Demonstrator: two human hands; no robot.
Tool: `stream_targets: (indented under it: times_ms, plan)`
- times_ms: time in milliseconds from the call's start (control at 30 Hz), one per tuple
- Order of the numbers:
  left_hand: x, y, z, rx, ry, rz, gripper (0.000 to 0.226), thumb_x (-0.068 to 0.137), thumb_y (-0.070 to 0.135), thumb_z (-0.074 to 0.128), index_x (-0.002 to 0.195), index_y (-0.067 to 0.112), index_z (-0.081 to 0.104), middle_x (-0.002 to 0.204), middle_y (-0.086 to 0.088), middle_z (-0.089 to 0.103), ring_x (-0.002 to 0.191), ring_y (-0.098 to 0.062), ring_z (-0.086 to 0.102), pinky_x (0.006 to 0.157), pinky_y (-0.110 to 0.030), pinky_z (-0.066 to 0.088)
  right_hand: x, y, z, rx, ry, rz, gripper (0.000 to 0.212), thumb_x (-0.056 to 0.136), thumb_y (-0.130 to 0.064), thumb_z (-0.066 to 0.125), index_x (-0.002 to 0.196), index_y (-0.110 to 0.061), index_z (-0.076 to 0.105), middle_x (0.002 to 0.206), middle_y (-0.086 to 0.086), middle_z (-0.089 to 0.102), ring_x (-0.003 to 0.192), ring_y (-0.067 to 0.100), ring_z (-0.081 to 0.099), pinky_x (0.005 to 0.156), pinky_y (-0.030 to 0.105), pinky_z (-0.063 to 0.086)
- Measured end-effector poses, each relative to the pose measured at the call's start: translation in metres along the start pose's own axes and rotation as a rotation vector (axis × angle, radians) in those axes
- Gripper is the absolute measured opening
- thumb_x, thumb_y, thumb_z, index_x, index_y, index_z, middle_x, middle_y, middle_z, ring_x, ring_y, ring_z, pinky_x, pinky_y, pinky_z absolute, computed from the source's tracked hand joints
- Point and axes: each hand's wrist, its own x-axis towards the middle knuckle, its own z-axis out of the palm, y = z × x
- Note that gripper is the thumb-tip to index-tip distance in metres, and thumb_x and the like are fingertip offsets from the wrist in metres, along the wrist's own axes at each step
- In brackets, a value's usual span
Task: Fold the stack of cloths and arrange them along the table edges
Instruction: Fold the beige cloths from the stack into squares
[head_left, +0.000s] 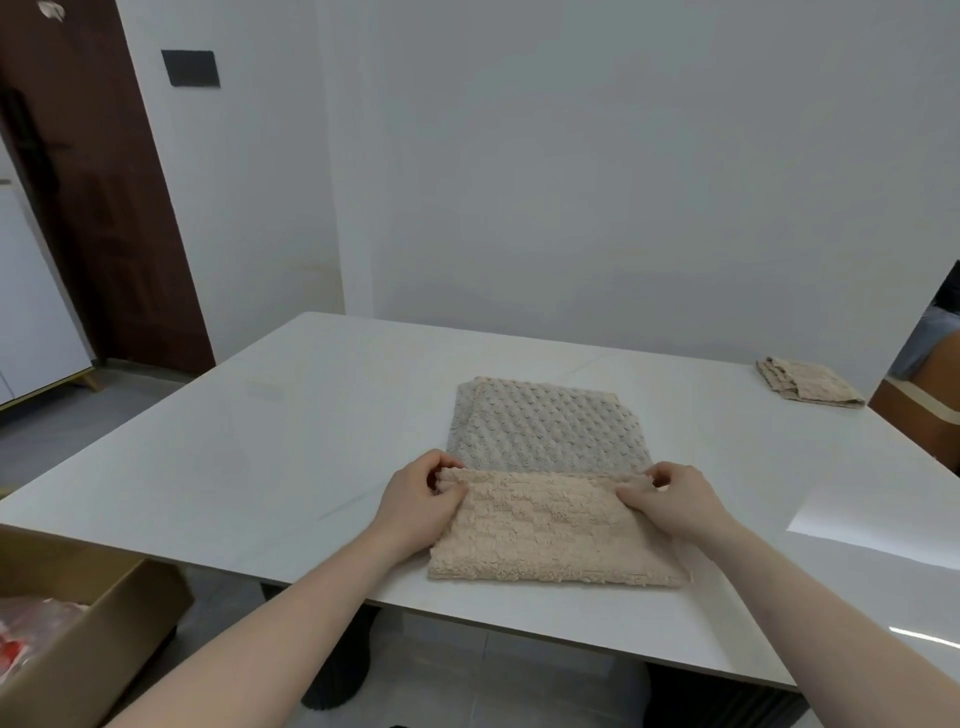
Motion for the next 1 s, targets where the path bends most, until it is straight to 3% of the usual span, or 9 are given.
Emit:
stream_targets:
  times_ms: [133, 267, 367, 567, 700, 867, 1000]
  plan:
    - [-0.001, 0.0, -0.003, -0.091, 0.011, -0.009, 0.01, 0.088, 0.027, 0.071, 0.097, 0.031, 0.069, 0.091, 0.011, 0.072, 0.082, -0.009, 0.068, 0.075, -0.029, 0.054, -0.002, 0.0, -0.009, 0.15, -0.038, -0.008, 0.035, 0.085, -0.041, 0.079, 0.074, -0.015, 0.058, 0.073, 0.0, 0.058, 0.069, 0.02, 0.054, 0.064, 0.033, 0.043]
    - [0.001, -0.003, -0.002, -0.03, 0.033, -0.008, 0.008, 0.089, 0.032, 0.067, 0.096, 0.033, 0.068, 0.09, 0.013, 0.072, 0.085, -0.007, 0.067, 0.079, -0.031, 0.055, -0.005, -0.003, -0.02, 0.195, -0.104, 0.004, 0.039, 0.087, -0.052, 0.073, 0.077, -0.015, 0.064, 0.077, 0.001, 0.065, 0.071, 0.019, 0.06, 0.068, 0.033, 0.046]
    - [0.0, -0.002, -0.001, -0.029, 0.044, -0.01, 0.008, 0.09, 0.034, 0.065, 0.096, 0.034, 0.069, 0.089, 0.014, 0.072, 0.084, -0.005, 0.067, 0.077, -0.029, 0.054, -0.008, -0.011, -0.026, 0.233, -0.126, -0.001, 0.049, 0.084, -0.053, 0.073, 0.085, -0.004, 0.065, 0.081, 0.008, 0.068, 0.072, 0.021, 0.062, 0.067, 0.034, 0.049]
    - [0.002, -0.002, -0.005, -0.119, 0.039, -0.021, 0.013, 0.094, 0.03, 0.062, 0.096, 0.032, 0.074, 0.09, 0.01, 0.073, 0.085, -0.009, 0.065, 0.076, -0.029, 0.051, -0.022, -0.049, -0.039, 0.366, -0.237, 0.006, 0.029, 0.089, -0.036, 0.075, 0.09, -0.008, 0.068, 0.082, 0.005, 0.064, 0.068, 0.02, 0.058, 0.061, 0.03, 0.05]
    - [0.002, -0.004, -0.006, -0.157, 0.029, -0.024, 0.016, 0.095, 0.024, 0.061, 0.097, 0.032, 0.075, 0.094, 0.009, 0.074, 0.088, -0.009, 0.066, 0.081, -0.029, 0.052, -0.034, -0.08, -0.038, 0.451, -0.315, 0.002, 0.016, 0.092, -0.024, 0.075, 0.085, -0.012, 0.066, 0.066, -0.001, 0.059, 0.048, 0.014, 0.052, 0.047, 0.022, 0.046]
    - [0.003, -0.006, -0.009, -0.237, -0.024, -0.037, 0.021, 0.092, 0.023, 0.059, 0.099, 0.034, 0.075, 0.093, 0.011, 0.071, 0.085, -0.009, 0.065, 0.076, -0.03, 0.052, -0.044, -0.114, -0.019, 0.582, -0.426, 0.003, 0.018, 0.093, -0.015, 0.073, 0.104, -0.002, 0.068, 0.079, 0.009, 0.068, 0.051, 0.019, 0.061, 0.046, 0.022, 0.051]
    - [0.004, -0.007, -0.013, -0.311, -0.047, -0.053, 0.021, 0.095, 0.018, 0.061, 0.103, 0.033, 0.076, 0.093, 0.009, 0.069, 0.08, -0.007, 0.062, 0.071, -0.025, 0.046, -0.05, -0.137, 0.013, 0.556, -0.445, -0.031, 0.022, 0.092, -0.015, 0.073, 0.109, -0.002, 0.067, 0.083, 0.012, 0.07, 0.057, 0.02, 0.068, 0.053, 0.024, 0.056]
